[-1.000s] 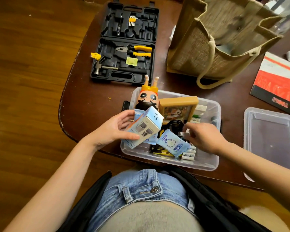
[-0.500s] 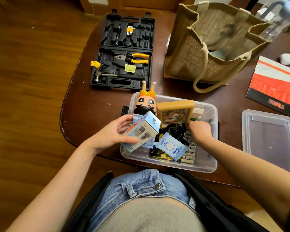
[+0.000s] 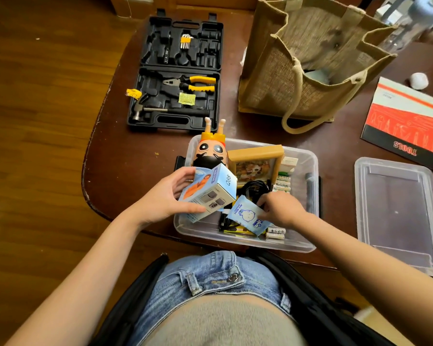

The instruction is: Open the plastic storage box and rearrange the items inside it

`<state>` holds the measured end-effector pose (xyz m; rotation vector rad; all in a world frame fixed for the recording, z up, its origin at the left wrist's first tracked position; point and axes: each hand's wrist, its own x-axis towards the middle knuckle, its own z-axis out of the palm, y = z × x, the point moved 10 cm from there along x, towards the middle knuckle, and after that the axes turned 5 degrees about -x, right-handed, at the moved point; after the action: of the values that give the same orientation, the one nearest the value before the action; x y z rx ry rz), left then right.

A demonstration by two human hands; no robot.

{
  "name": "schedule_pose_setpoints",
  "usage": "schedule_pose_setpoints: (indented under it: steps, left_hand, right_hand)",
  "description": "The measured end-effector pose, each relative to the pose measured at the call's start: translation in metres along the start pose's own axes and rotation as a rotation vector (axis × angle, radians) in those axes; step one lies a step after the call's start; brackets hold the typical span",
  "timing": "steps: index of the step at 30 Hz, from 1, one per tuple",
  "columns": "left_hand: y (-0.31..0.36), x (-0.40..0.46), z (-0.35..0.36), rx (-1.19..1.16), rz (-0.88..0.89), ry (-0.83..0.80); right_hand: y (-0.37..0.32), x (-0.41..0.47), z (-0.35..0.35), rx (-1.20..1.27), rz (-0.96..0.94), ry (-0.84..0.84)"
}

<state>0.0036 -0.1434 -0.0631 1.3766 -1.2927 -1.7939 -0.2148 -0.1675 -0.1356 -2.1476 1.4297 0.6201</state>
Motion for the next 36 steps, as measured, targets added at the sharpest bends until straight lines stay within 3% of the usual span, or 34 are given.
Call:
schedule_pose_setpoints:
  steps: [7, 15, 22, 25, 28, 34, 36]
  left_hand:
    - [0.005, 0.004, 0.001, 0.017, 0.001, -0.022]
    - [-0.001, 0.002, -0.004, -0.022, -0.019, -0.011]
    - [0.004, 0.001, -0.007, -0.236, 0.012, -0.025]
    - [0.010, 0.002, -0.009, -0.243, 0.044, -0.013]
    - [0.021, 0.002, 0.004, -0.025, 0.081, -0.053]
    - [0.033, 0.012, 0.060, 0.650, 0.214, -0.165]
    - [0.022, 0.018, 0.077, 0.865, 0.201, -0.215]
  right_hand:
    - [-0.010, -0.018, -0.004, -0.030, -0.174, -0.020]
    - [0.015, -0.052, -0.018, -0.086, -0.154, 0.033]
    - [-0.013, -0.045, -0.028, 0.252, -0.189, 0.062]
    - [-0.040, -0.033, -0.013, 0.240, -0.243, -0.035]
    - [-0.040, -0.023, -0.007, 0.310, -0.207, -0.130]
    - [0.007, -0.014, -0.026, 0.730, 0.088, 0.023]
    - [0.016, -0.014, -0.029, 0.750, 0.158, 0.047]
